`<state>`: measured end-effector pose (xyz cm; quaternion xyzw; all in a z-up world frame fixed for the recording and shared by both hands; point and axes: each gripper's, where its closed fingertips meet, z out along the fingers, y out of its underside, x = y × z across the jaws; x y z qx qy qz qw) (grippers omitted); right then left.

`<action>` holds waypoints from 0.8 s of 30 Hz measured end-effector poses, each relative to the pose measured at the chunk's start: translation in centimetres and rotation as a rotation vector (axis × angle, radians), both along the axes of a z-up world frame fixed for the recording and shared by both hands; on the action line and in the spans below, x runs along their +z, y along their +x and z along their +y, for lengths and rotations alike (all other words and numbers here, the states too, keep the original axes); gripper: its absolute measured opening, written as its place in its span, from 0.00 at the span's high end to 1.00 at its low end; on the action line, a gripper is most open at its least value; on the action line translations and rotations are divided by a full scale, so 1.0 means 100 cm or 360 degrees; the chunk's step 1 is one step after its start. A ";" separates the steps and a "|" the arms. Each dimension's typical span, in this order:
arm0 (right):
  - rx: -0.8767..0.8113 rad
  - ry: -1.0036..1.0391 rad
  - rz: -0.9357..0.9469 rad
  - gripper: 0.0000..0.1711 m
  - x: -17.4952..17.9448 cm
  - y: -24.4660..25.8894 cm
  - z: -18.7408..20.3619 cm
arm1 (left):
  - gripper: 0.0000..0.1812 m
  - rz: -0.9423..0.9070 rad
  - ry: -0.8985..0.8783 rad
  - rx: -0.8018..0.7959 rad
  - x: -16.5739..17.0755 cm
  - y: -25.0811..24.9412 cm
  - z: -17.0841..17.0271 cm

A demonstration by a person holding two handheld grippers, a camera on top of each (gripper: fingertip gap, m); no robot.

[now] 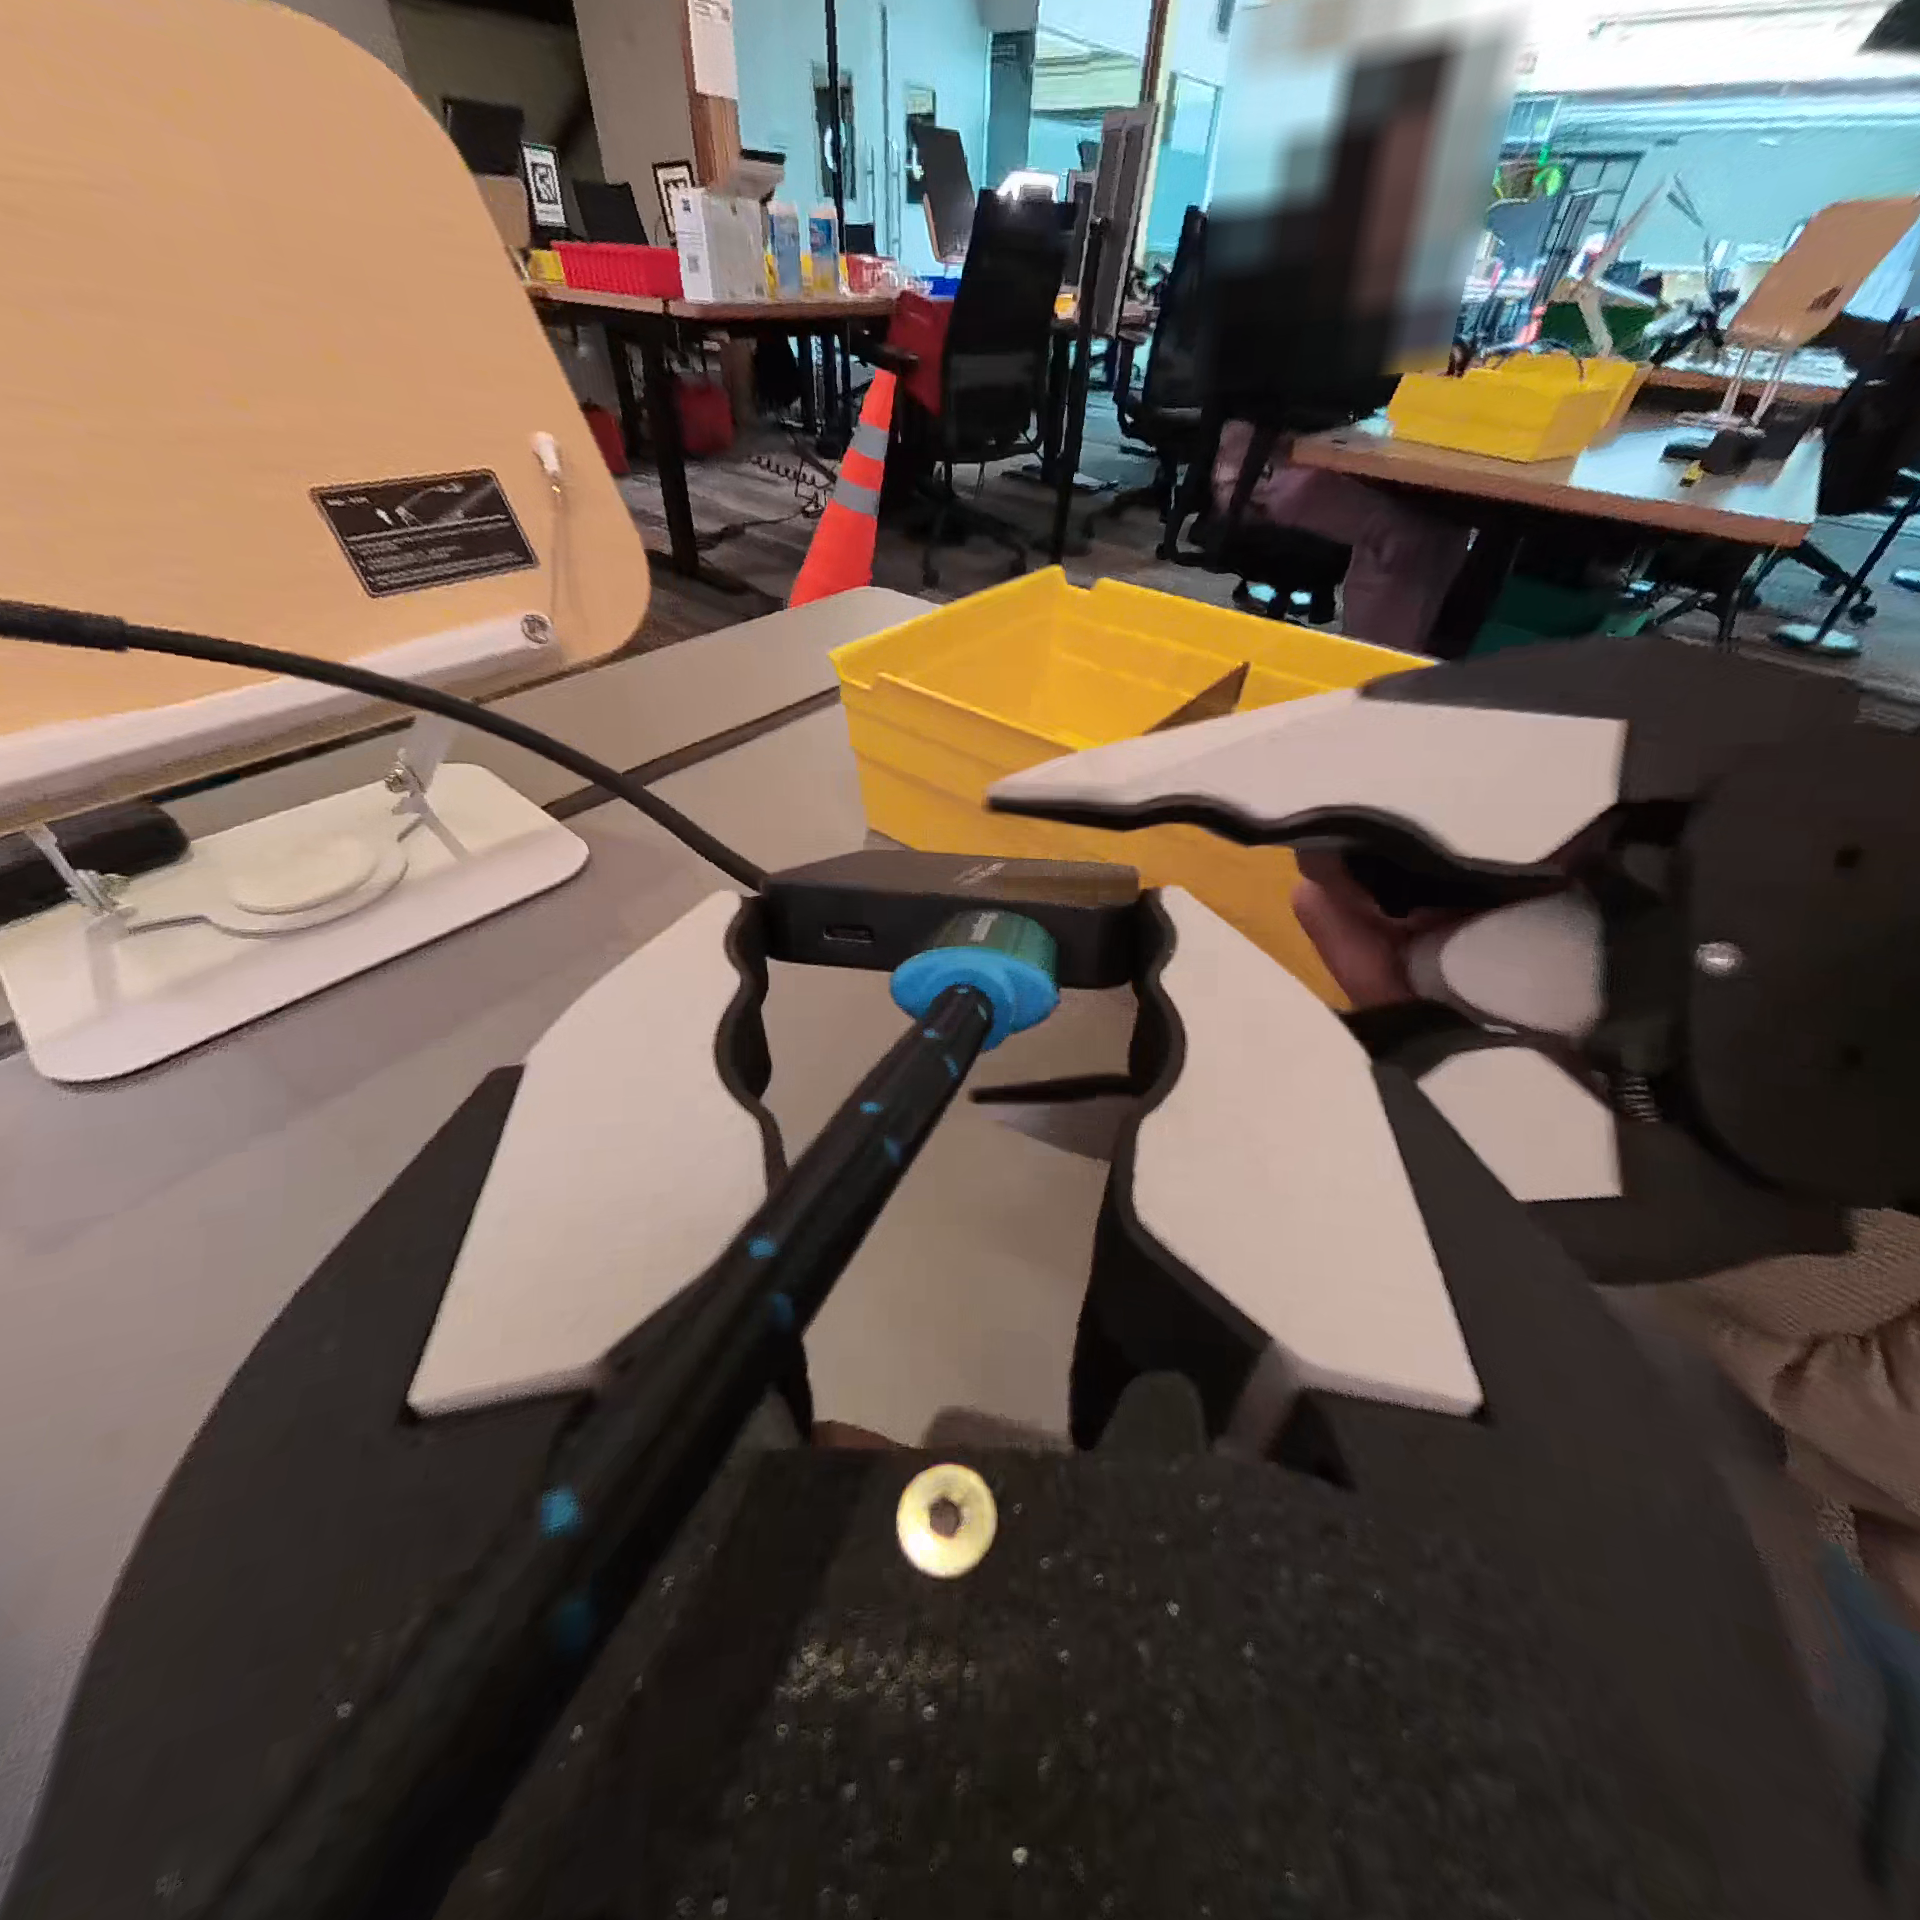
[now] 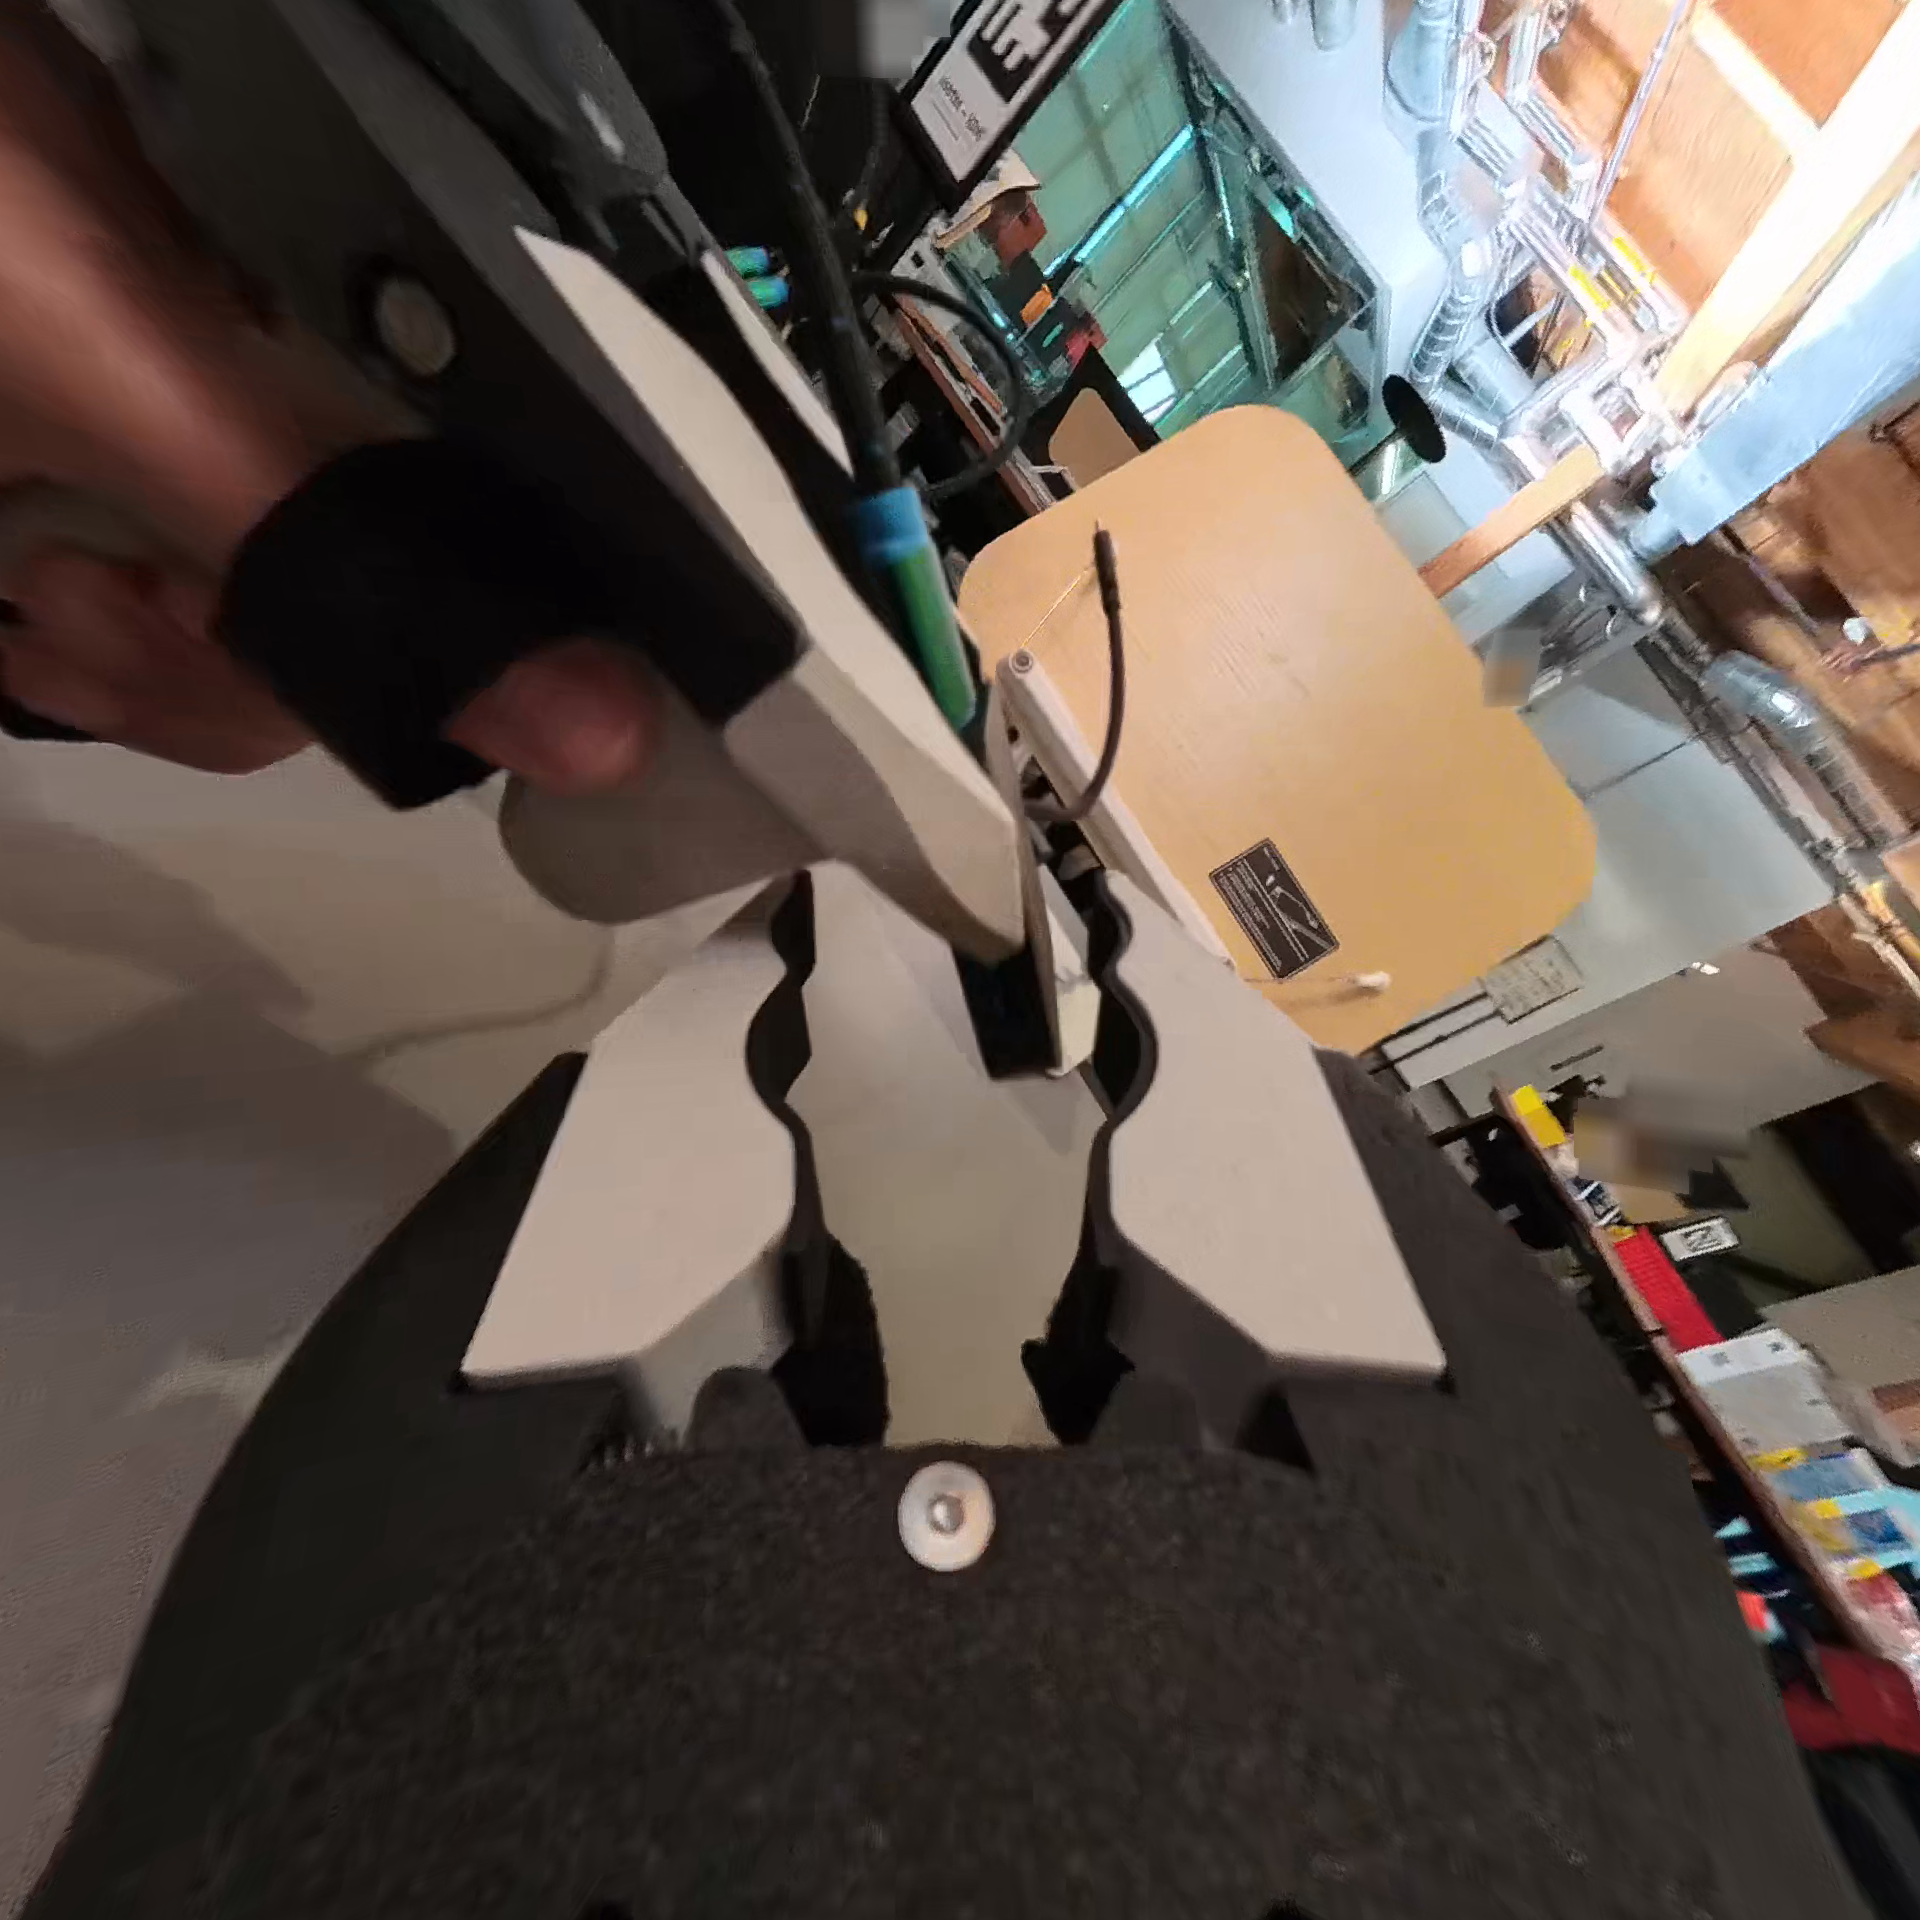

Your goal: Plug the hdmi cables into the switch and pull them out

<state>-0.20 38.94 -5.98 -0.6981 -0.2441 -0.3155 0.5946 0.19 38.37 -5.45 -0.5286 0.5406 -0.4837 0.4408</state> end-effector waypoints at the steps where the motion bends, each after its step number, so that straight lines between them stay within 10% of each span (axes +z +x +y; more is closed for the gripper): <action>1: 0.0004 -0.0013 -0.0045 0.73 -0.004 -0.001 0.003 | 0.63 0.0016 0.0008 -0.0005 -0.003 -0.001 -0.004; 5: 0.0033 0.0042 -0.0228 0.93 -0.017 -0.001 0.007 | 0.63 0.0168 0.0009 -0.0009 -0.025 -0.010 -0.006; 24: 0.0183 -0.0075 -0.0309 0.93 -0.067 -0.040 0.015 | 0.88 0.0194 -0.0061 0.0061 -0.058 -0.070 -0.002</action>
